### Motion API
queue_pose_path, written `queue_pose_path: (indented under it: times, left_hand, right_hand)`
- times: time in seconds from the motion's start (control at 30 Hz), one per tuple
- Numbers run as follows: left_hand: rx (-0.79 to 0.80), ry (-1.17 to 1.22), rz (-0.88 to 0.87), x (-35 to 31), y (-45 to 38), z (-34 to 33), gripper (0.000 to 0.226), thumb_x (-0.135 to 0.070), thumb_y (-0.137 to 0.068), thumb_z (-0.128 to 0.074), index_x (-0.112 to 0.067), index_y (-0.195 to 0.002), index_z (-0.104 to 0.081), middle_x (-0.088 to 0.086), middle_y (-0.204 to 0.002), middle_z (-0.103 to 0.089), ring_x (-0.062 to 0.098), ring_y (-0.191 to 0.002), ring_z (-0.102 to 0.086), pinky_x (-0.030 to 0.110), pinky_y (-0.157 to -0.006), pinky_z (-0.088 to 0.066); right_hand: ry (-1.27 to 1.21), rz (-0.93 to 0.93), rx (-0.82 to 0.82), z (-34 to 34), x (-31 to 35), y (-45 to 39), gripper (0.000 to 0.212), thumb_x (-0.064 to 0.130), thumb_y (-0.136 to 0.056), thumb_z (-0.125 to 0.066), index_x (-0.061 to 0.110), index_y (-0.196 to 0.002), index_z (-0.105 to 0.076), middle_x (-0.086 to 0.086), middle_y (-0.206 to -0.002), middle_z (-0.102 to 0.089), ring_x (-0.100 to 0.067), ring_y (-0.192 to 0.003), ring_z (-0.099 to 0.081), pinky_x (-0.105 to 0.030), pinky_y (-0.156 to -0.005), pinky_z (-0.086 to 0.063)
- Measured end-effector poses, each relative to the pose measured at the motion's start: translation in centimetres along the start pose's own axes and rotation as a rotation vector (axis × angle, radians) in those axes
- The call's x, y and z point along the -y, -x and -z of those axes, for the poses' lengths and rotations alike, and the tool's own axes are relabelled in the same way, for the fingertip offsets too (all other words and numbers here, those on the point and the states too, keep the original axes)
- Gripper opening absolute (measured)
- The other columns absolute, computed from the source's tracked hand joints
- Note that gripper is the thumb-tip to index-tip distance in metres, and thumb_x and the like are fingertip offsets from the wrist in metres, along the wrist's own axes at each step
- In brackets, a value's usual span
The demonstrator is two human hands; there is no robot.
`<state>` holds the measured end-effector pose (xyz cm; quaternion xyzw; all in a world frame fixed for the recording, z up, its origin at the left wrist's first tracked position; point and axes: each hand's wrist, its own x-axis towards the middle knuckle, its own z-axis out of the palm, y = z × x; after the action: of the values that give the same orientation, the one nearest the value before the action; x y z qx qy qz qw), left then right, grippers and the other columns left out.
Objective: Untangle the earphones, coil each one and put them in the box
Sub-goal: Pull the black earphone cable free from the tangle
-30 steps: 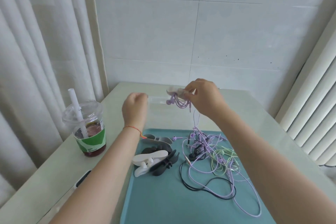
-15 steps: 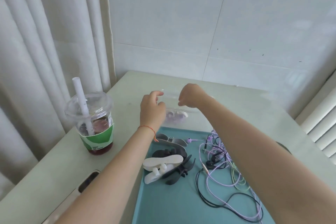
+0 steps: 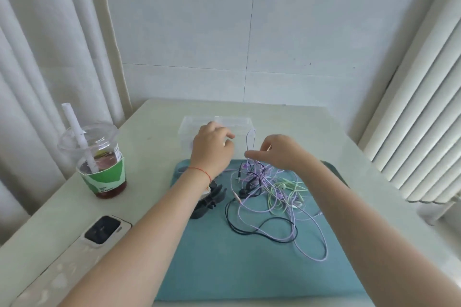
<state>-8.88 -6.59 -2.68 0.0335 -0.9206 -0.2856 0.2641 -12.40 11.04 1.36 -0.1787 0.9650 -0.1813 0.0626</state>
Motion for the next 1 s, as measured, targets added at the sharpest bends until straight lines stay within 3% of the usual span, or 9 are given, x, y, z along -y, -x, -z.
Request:
queue_pose_path:
  times: [0.27,0.4,0.53,0.6,0.7,0.8,0.87,0.93,1.0]
  left_hand:
    - [0.326,0.084,-0.011,-2.3,2.7,-1.0,0.043,0.001,-0.085,-0.050,-0.029,-0.108,-0.071,0.001,-0.117,-0.054,0.017,-0.114,-0.048,0.033,-0.106,-0.036]
    - [0.318,0.075,0.030,-2.0,2.7,-1.3,0.026,-0.014,-0.088,-0.059,-0.038,-0.092,-0.068,0.000,-0.111,-0.056,0.019,-0.109,-0.052,0.029,-0.094,-0.039]
    - [0.298,-0.019,0.148,-1.7,2.4,-1.7,0.018,-0.020,-0.091,-0.058,-0.033,-0.083,-0.068,0.004,-0.122,-0.059,0.020,-0.112,-0.051,0.029,-0.092,-0.038]
    - [0.249,-0.027,0.183,-1.9,2.4,-2.0,0.024,-0.011,-0.091,-0.052,-0.028,-0.091,-0.068,0.002,-0.121,-0.061,0.019,-0.109,-0.054,0.030,-0.093,-0.041]
    - [-0.095,0.155,0.257,-3.9,2.1,-1.5,0.034,-0.004,-0.088,-0.042,-0.025,-0.085,-0.068,-0.007,-0.102,-0.066,0.021,-0.099,-0.062,0.036,-0.090,-0.050]
    - [-0.249,0.416,0.240,-6.6,1.5,-0.6,0.027,-0.011,-0.087,-0.048,-0.028,-0.083,-0.068,-0.012,-0.096,-0.068,0.016,-0.099,-0.063,0.038,-0.087,-0.051]
    - [-0.042,0.549,0.164,-8.4,1.3,-0.1,0.018,-0.020,-0.089,-0.055,-0.030,-0.092,-0.070,-0.011,-0.098,-0.070,0.009,-0.100,-0.064,0.029,-0.087,-0.050]
    - [0.259,0.548,0.112,-9.6,1.3,-0.1,0.014,-0.022,-0.092,-0.058,-0.025,-0.100,-0.070,-0.005,-0.092,-0.073,0.005,-0.090,-0.067,0.019,-0.084,-0.050]
    - [0.383,0.463,0.091,-9.9,1.3,-0.8,0.013,-0.021,-0.094,-0.058,-0.017,-0.096,-0.071,-0.001,-0.076,-0.072,0.009,-0.071,-0.066,0.021,-0.075,-0.052]
  right_hand:
    - [-0.126,0.178,-0.010,-1.6,-1.2,2.8,0.020,0.030,-0.084,-0.068,0.012,-0.091,-0.073,0.001,-0.085,-0.067,-0.014,-0.076,-0.059,-0.025,-0.065,-0.046]
    - [-0.474,0.210,-0.203,-0.1,-1.8,3.2,0.012,0.027,-0.089,-0.064,0.016,-0.088,-0.069,0.003,-0.085,-0.069,-0.015,-0.080,-0.062,-0.025,-0.070,-0.048]
    - [-0.798,0.196,-0.418,2.9,-2.7,3.8,0.013,0.025,-0.088,-0.068,0.013,-0.085,-0.070,0.001,-0.067,-0.064,-0.010,-0.057,-0.054,-0.019,-0.056,-0.044]
    - [-0.807,0.163,-0.386,3.7,-3.2,4.0,0.015,0.030,-0.086,-0.071,0.015,-0.082,-0.073,0.001,-0.057,-0.054,-0.014,-0.052,-0.047,-0.018,-0.047,-0.040]
    - [-0.624,0.137,-0.177,3.9,-3.9,4.0,0.019,0.036,-0.087,-0.068,0.020,-0.079,-0.075,-0.001,-0.055,-0.044,-0.015,-0.051,-0.046,-0.012,-0.039,-0.034]
    - [-0.447,0.168,-0.041,3.6,-4.1,3.7,0.015,0.030,-0.087,-0.067,0.020,-0.082,-0.077,-0.005,-0.064,-0.061,-0.013,-0.056,-0.051,-0.020,-0.051,-0.041]
    - [-0.390,0.175,-0.040,3.8,-4.3,3.6,0.014,0.029,-0.085,-0.067,0.018,-0.085,-0.077,-0.007,-0.080,-0.071,-0.017,-0.065,-0.054,-0.027,-0.060,-0.044]
    - [-0.371,0.180,-0.083,4.4,-4.6,3.8,0.015,0.028,-0.085,-0.067,0.016,-0.083,-0.076,-0.002,-0.075,-0.069,-0.013,-0.061,-0.053,-0.025,-0.055,-0.041]
    - [-0.382,0.165,-0.169,5.0,-5.2,3.9,0.015,0.024,-0.089,-0.062,0.017,-0.082,-0.074,0.005,-0.066,-0.064,-0.007,-0.052,-0.050,-0.022,-0.050,-0.036]
